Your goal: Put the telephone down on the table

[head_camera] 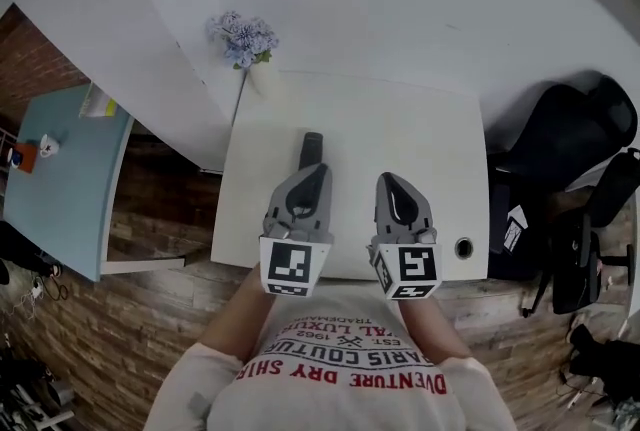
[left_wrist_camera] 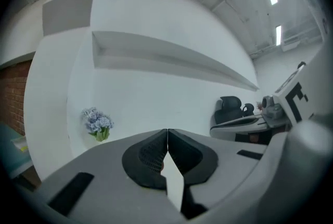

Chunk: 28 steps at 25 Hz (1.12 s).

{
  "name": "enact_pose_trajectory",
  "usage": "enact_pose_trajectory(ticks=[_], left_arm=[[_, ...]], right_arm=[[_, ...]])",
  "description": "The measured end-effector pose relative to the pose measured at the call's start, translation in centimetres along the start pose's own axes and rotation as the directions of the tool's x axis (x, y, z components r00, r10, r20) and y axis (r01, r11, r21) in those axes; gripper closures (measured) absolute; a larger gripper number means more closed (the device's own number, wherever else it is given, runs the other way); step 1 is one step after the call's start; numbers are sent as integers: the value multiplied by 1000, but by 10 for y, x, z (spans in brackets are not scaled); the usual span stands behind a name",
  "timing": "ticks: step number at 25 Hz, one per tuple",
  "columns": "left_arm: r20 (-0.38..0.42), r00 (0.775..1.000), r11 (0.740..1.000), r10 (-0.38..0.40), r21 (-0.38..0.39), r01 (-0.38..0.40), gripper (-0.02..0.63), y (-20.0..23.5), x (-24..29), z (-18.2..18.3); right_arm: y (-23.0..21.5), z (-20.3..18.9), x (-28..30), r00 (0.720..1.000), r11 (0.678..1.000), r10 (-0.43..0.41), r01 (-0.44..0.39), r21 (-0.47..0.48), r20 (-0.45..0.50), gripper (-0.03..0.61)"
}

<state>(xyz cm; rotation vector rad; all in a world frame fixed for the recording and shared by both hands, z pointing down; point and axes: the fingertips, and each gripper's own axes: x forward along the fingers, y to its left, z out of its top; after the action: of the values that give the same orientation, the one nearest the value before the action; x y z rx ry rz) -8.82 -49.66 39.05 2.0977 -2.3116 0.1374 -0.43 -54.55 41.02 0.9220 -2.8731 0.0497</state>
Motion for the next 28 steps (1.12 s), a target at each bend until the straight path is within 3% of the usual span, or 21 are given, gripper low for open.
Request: enact_pose_trajectory(ticks=[5,11,18,28], left_arm=[[93,996,999,-2,-36,6,589,2,-12,26],[134,991,999,-27,-35,32,589,-7,-20,42],[105,993,998,-57,5,57,589,-13,-20,41],[73,993,996,-90,24,88,589,-16,-14,29]], right_arm=[[3,21,-18,997,1000,-15,16,-20,75,554],[8,30,-27,995,998,-14,20,-59,103,554],[15,40,-30,993,995,5,7,-100,119,554],[23,28,-22,996,997,33,-27,-71,84,554]])
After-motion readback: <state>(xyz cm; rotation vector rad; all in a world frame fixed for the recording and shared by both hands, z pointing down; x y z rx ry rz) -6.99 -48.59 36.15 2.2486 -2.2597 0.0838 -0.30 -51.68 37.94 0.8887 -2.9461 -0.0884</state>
